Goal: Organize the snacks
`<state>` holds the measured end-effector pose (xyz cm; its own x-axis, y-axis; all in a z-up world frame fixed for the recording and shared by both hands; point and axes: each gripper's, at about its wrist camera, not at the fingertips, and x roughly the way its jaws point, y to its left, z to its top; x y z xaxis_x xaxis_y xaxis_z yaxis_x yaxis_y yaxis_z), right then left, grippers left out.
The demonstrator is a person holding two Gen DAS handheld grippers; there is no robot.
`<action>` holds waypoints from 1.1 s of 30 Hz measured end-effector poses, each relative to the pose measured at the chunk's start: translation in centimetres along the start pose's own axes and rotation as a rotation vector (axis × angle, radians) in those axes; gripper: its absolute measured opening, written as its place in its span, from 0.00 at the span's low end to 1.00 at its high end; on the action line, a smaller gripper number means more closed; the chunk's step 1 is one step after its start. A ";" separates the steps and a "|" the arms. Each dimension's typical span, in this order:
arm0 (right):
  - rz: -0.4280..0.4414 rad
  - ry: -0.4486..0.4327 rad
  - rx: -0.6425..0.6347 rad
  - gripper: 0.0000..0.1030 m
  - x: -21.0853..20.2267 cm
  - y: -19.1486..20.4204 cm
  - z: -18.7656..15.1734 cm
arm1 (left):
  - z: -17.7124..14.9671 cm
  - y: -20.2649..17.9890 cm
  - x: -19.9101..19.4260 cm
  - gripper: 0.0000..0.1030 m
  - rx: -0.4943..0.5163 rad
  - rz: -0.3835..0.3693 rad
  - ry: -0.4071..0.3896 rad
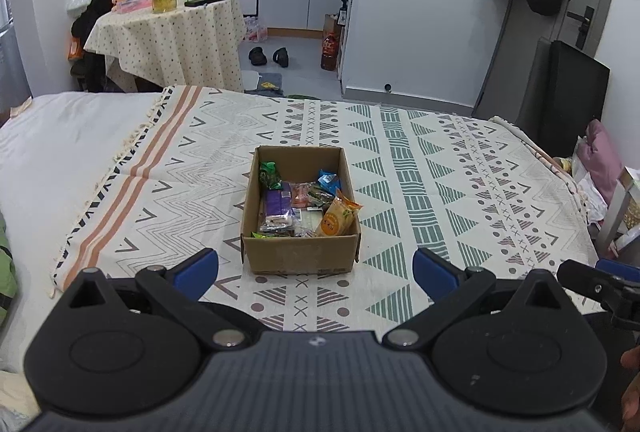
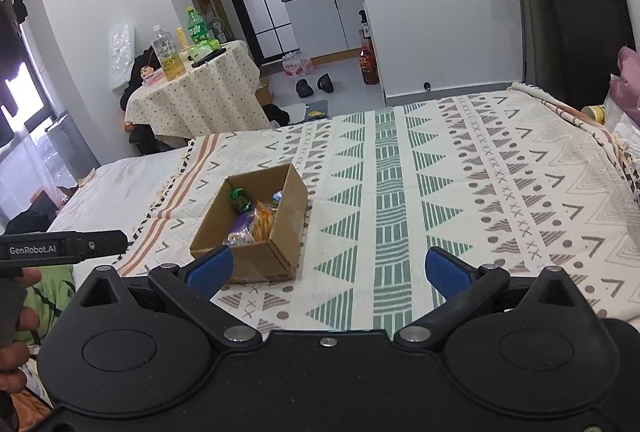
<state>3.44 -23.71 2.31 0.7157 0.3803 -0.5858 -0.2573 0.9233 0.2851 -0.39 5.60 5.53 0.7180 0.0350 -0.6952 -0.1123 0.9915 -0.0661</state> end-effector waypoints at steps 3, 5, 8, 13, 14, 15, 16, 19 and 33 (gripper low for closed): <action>-0.004 0.002 -0.003 1.00 -0.6 -0.1 -0.3 | -0.4 -0.2 -0.6 1.00 0.026 -0.002 -0.003; -0.008 -0.001 -0.010 1.00 -1.0 0.0 -0.3 | -0.7 -0.1 -1.0 1.00 0.031 -0.004 -0.006; -0.016 -0.008 -0.030 1.00 -1.6 0.3 -0.2 | -0.9 0.0 -1.5 1.00 0.030 -0.001 -0.015; -0.009 -0.012 -0.052 1.00 -2.1 0.7 -0.3 | -1.0 -0.1 -2.2 1.00 0.031 -0.006 -0.030; -0.009 -0.013 -0.056 1.00 -2.2 0.8 -0.3 | -1.1 -0.1 -2.3 1.00 0.032 -0.007 -0.031; -0.010 -0.013 -0.059 1.00 -2.2 0.9 -0.3 | -1.1 -0.1 -2.4 1.00 0.032 -0.007 -0.033; -0.011 -0.011 -0.062 1.00 -2.2 1.0 -0.4 | -1.1 -0.1 -2.5 1.00 0.033 -0.008 -0.035; -0.014 -0.009 -0.070 1.00 -2.2 1.2 -0.3 | -1.2 0.0 -2.6 1.00 0.035 -0.011 -0.038; -0.018 -0.020 -0.078 1.00 -2.6 1.6 -0.2 | -1.3 0.0 -3.0 1.00 0.045 -0.017 -0.042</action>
<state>1.10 -23.23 4.15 0.7330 0.3632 -0.5752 -0.2938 0.9316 0.2139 -3.43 5.38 6.66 0.7476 0.0227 -0.6638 -0.0700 0.9965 -0.0447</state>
